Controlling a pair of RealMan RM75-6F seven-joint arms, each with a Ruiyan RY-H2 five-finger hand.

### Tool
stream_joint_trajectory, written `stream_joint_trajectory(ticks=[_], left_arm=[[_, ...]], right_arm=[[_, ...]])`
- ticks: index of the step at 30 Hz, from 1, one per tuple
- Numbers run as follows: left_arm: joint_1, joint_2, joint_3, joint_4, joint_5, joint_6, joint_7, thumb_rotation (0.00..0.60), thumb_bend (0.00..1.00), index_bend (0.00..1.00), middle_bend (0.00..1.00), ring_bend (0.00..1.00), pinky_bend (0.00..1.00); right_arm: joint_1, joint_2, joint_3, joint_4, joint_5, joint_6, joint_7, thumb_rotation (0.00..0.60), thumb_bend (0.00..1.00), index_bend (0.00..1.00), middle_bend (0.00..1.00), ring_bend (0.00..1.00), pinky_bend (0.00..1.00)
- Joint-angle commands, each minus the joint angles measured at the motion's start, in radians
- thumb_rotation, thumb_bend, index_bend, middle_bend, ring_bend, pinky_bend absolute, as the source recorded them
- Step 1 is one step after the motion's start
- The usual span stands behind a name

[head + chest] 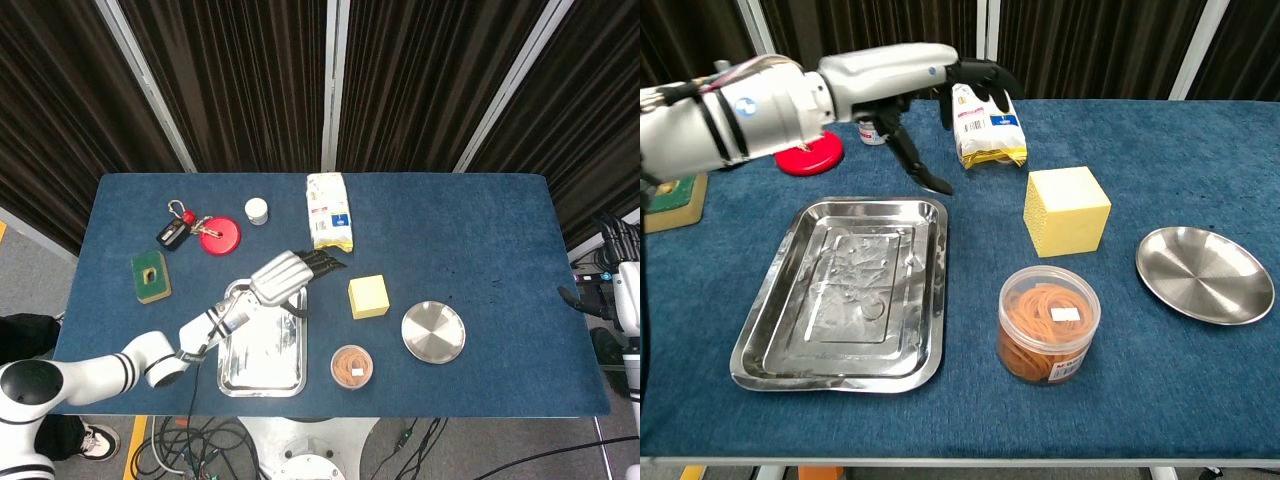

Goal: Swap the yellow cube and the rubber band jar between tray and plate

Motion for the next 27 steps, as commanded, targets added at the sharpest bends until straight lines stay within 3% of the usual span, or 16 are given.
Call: stream_joint_trajectory(ticks=[1, 16, 27], left_arm=[[-0.060, -0.047, -0.009, 0.048, -0.003, -0.057, -0.083, 0.600, 0.00, 0.14, 0.17, 0.14, 0.35], [-0.189, -0.188, 0.021, 0.263, 0.052, -0.120, -0.197, 0.600, 0.00, 0.09, 0.11, 0.07, 0.28], [-0.222, -0.229, 0.025, 0.322, 0.049, -0.111, -0.199, 0.600, 0.00, 0.08, 0.03, 0.00, 0.16]], right_arm=[[0.000, -0.006, -0.001, 0.007, 0.001, -0.003, 0.005, 0.600, 0.10, 0.00, 0.00, 0.00, 0.00], [-0.017, -0.017, 0.001, 0.052, 0.007, 0.011, 0.047, 0.600, 0.10, 0.00, 0.00, 0.00, 0.00], [-0.021, -0.031, -0.007, 0.082, -0.004, 0.010, 0.064, 0.600, 0.10, 0.00, 0.00, 0.00, 0.00]])
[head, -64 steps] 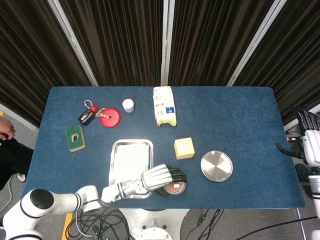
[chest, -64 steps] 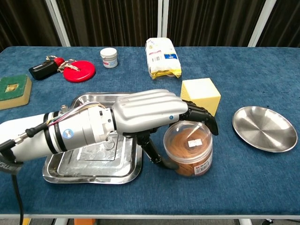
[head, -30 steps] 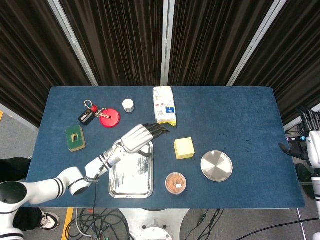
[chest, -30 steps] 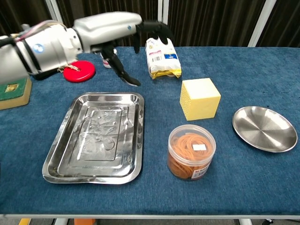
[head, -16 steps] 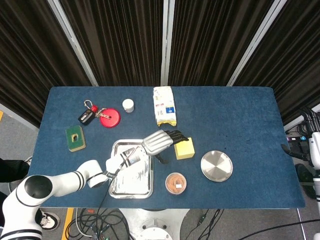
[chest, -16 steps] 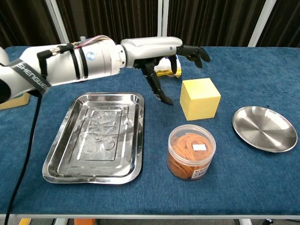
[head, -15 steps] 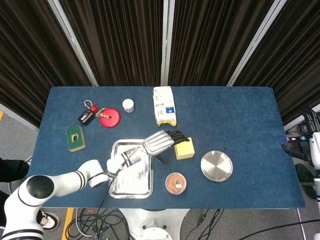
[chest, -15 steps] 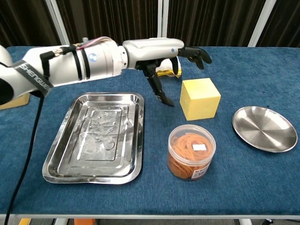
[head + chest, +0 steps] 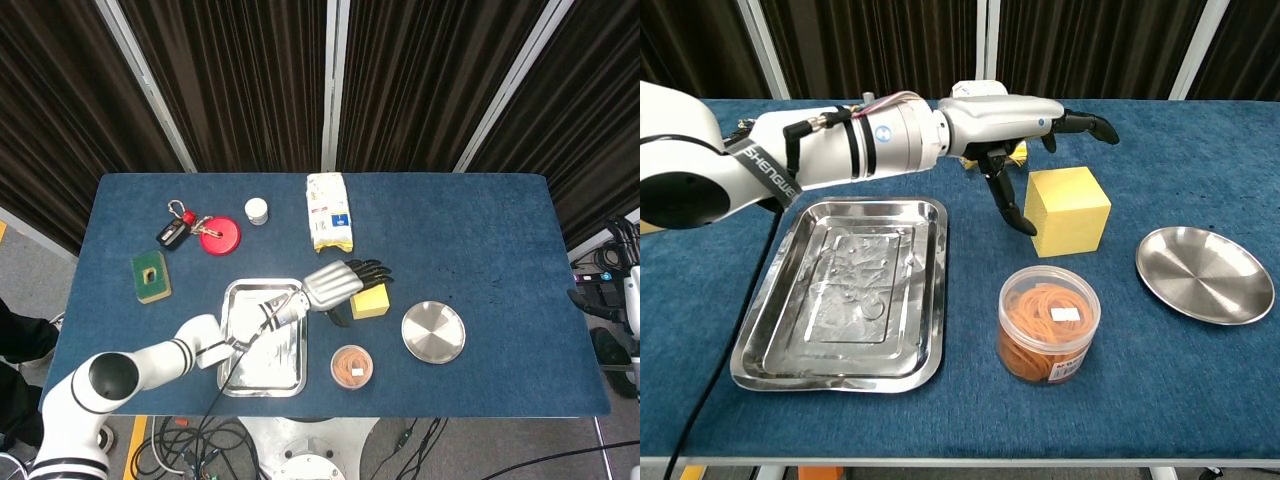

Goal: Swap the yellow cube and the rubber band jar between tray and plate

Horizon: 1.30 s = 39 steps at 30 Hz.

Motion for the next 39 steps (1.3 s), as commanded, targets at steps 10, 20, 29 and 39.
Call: stream_joint_trajectory(ticks=[10, 20, 29, 39], left_arm=[[-0.039, -0.050, -0.034, 0.035, -0.061, -0.052, 0.008, 0.600, 0.00, 0.07, 0.02, 0.00, 0.15], [-0.056, -0.103, -0.031, 0.129, -0.089, -0.097, -0.019, 0.600, 0.00, 0.07, 0.02, 0.02, 0.18], [-0.070, -0.119, -0.012, 0.163, -0.070, -0.084, -0.056, 0.600, 0.07, 0.14, 0.20, 0.23, 0.31], [-0.073, -0.130, -0.010, 0.177, -0.076, -0.079, -0.063, 0.600, 0.19, 0.21, 0.27, 0.33, 0.38]], right_arm=[[-0.014, -0.011, -0.013, 0.008, -0.012, 0.011, 0.000, 0.600, 0.10, 0.00, 0.00, 0.00, 0.00], [-0.011, -0.020, -0.013, 0.023, -0.013, 0.004, 0.005, 0.600, 0.10, 0.00, 0.00, 0.00, 0.00], [-0.001, -0.017, -0.001, 0.019, 0.004, -0.015, -0.004, 0.600, 0.10, 0.00, 0.00, 0.00, 0.00], [0.004, -0.010, 0.005, 0.008, 0.015, -0.027, -0.013, 0.600, 0.10, 0.00, 0.00, 0.00, 0.00]])
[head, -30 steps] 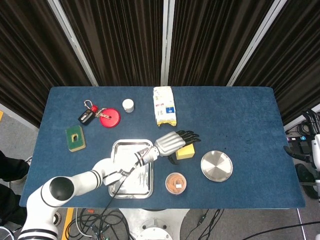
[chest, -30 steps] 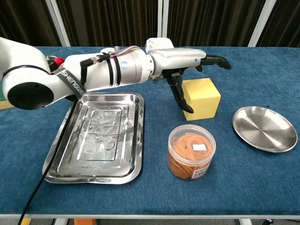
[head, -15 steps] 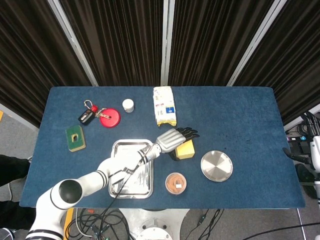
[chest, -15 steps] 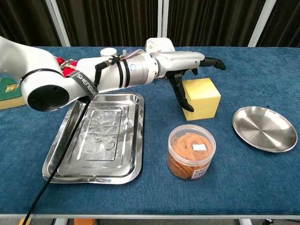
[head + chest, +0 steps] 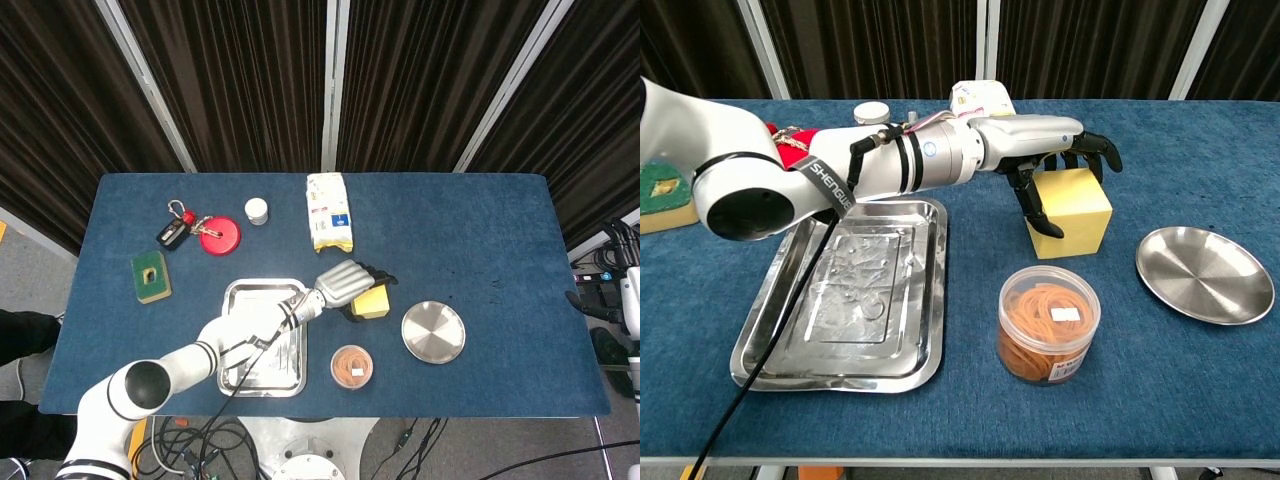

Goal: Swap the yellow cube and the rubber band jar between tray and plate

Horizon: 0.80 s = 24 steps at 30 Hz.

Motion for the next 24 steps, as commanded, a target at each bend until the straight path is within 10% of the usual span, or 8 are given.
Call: stream_joint_trajectory(ticks=[1, 14, 24], left_arm=[[0.000, -0.002, 0.001, 0.003, -0.001, 0.004, 0.004, 0.600, 0.20, 0.22, 0.28, 0.35, 0.40], [0.039, 0.108, -0.003, -0.094, -0.003, 0.074, 0.078, 0.600, 0.24, 0.27, 0.31, 0.38, 0.42], [0.239, 0.428, 0.030, -0.490, -0.110, 0.136, 0.314, 0.600, 0.24, 0.27, 0.31, 0.38, 0.42]], right_arm=[[0.002, 0.003, 0.002, -0.003, 0.003, -0.004, -0.001, 0.600, 0.10, 0.00, 0.00, 0.00, 0.00], [0.007, 0.014, 0.007, -0.019, 0.007, -0.011, -0.014, 0.600, 0.10, 0.00, 0.00, 0.00, 0.00], [0.018, 0.007, 0.002, -0.029, -0.007, -0.014, -0.042, 0.600, 0.10, 0.00, 0.00, 0.00, 0.00]])
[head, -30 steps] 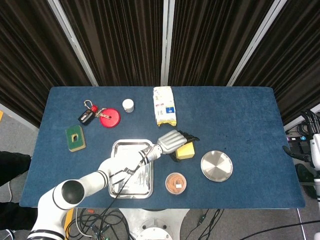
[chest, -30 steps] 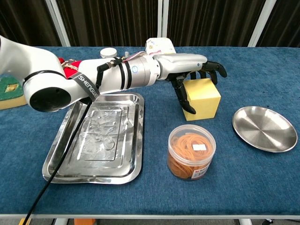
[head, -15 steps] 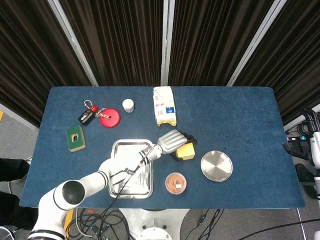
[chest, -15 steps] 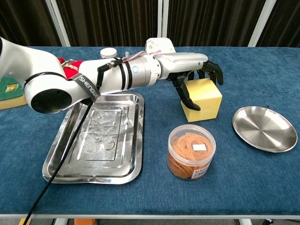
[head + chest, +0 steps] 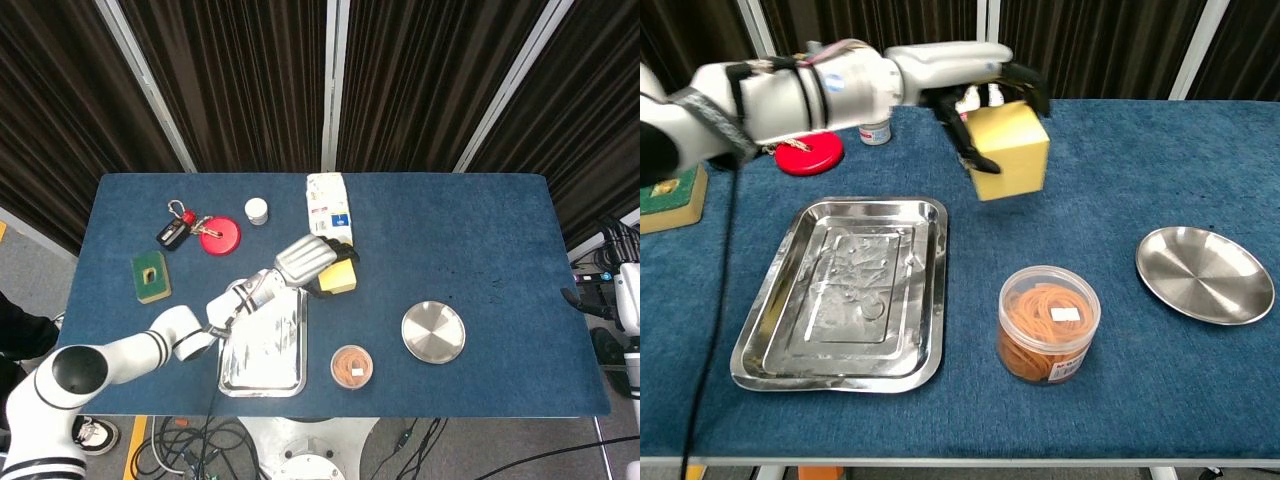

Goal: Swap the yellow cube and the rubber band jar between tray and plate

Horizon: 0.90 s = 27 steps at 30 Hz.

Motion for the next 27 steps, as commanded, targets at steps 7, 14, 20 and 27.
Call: stream_joint_trajectory(ticks=[7, 14, 20, 27], left_arm=[[0.225, 0.254, 0.067, -0.408, -0.083, 0.130, 0.272, 0.600, 0.24, 0.27, 0.31, 0.38, 0.42], [0.322, 0.283, 0.120, -0.488, -0.095, 0.174, 0.348, 0.600, 0.24, 0.27, 0.31, 0.38, 0.42], [0.376, 0.254, 0.144, -0.487, -0.070, 0.198, 0.335, 0.600, 0.23, 0.27, 0.31, 0.37, 0.42], [0.403, 0.216, 0.144, -0.459, -0.032, 0.205, 0.265, 0.600, 0.21, 0.21, 0.27, 0.34, 0.41]], right_arm=[[0.011, -0.013, -0.006, -0.026, -0.012, -0.002, -0.034, 0.600, 0.10, 0.00, 0.00, 0.00, 0.00], [0.011, -0.016, -0.013, -0.049, -0.014, 0.000, -0.064, 0.600, 0.10, 0.00, 0.00, 0.00, 0.00], [0.012, -0.017, -0.014, -0.067, -0.010, 0.000, -0.083, 0.600, 0.10, 0.00, 0.00, 0.00, 0.00], [0.014, -0.021, -0.018, -0.070, -0.002, -0.011, -0.093, 0.600, 0.10, 0.00, 0.00, 0.00, 0.00]])
